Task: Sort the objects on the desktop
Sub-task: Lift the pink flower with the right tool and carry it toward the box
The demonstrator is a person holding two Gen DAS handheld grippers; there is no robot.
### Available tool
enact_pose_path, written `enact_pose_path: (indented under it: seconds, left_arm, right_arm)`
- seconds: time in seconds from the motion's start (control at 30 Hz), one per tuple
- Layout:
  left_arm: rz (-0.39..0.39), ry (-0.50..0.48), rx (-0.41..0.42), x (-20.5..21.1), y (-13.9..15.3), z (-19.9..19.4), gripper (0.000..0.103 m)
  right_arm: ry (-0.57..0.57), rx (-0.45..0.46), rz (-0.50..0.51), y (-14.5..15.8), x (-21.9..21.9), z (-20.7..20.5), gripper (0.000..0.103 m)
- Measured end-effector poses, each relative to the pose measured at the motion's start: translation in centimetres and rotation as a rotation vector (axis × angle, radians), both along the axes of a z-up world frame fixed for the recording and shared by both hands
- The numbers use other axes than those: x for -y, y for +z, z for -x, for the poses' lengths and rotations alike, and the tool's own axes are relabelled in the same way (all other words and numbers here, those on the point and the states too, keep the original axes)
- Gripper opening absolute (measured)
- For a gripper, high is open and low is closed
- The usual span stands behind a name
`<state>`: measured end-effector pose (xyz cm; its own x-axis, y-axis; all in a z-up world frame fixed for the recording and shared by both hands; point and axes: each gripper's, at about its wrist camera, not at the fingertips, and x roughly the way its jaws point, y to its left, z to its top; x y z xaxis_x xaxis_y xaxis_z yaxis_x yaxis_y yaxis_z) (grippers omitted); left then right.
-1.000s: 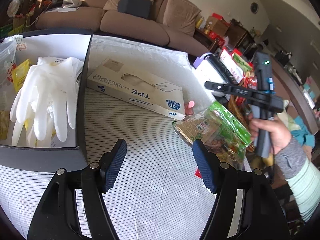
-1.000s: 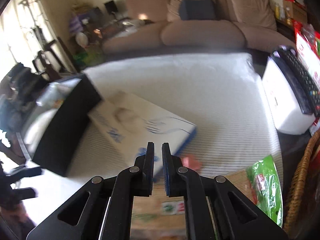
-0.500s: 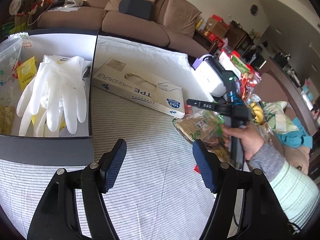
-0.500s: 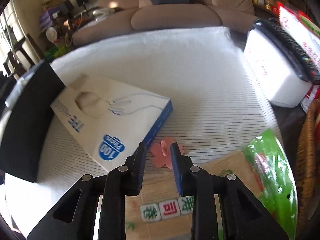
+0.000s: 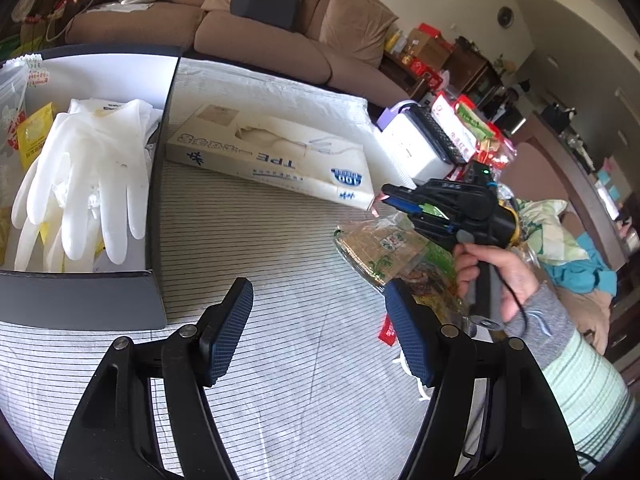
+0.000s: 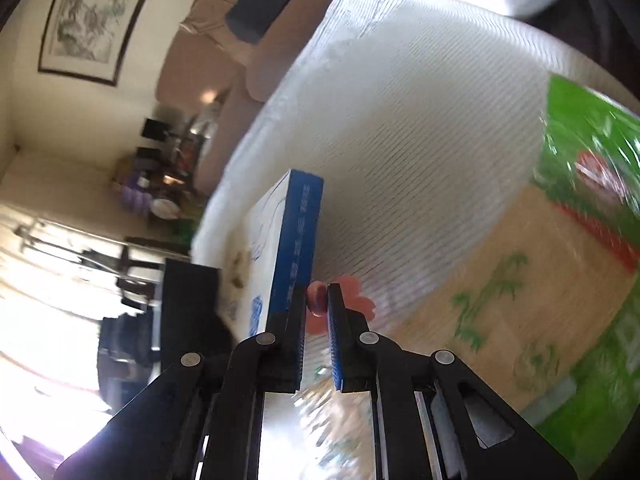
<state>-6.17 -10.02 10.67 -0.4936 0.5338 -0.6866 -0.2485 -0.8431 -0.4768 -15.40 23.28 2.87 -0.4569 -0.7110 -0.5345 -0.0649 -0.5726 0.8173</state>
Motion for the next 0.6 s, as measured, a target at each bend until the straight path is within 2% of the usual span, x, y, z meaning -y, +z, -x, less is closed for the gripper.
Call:
enact_pose_path:
  seconds: [0.17, 0.3, 0.37, 0.4, 0.43, 0.5, 0.57, 0.6]
  left_arm:
    - [-0.001, -0.019, 0.003, -0.6, -0.2, -0.2, 0.066]
    - [-0.036, -0.050, 0.020, -1.1, -0.6, -0.3, 0.066]
    - [-0.024, -0.062, 0.028, -1.4, -0.9, -0.5, 0.066]
    - [-0.008, -0.063, 0.030, -1.5, -1.0, -0.7, 0.066]
    - [0.007, -0.063, 0.033, -1.7, -1.1, -0.8, 0.066]
    - [0.033, -0.064, 0.044, -1.8, -1.4, -1.1, 0.066]
    - [0.037, -0.062, 0.054, -1.7, -1.6, -1.3, 0.066]
    - [0.037, -0.061, 0.054, -1.7, -1.6, -1.4, 0.066]
  right_arm:
    - [0.033, -0.024, 0.139, 1.8, -0.3, -3.3, 0.009]
    - [0.099, -0.040, 0.188, 3.6, 1.2, -5.9, 0.009]
    - [0.136, -0.047, 0.176, 4.6, 2.3, -7.2, 0.009]
    - [0.159, -0.056, 0.134, 5.1, 3.0, -7.7, 0.009]
    - [0.186, -0.075, 0.052, 5.6, 3.9, -7.9, 0.011]
    - [0.227, -0.129, -0.168, 6.9, 5.5, -7.7, 0.013]
    - [0.286, -0.200, -0.446, 7.3, 7.7, -7.3, 0.036]
    - [0.306, -0.229, -0.556, 7.1, 8.6, -7.3, 0.057]
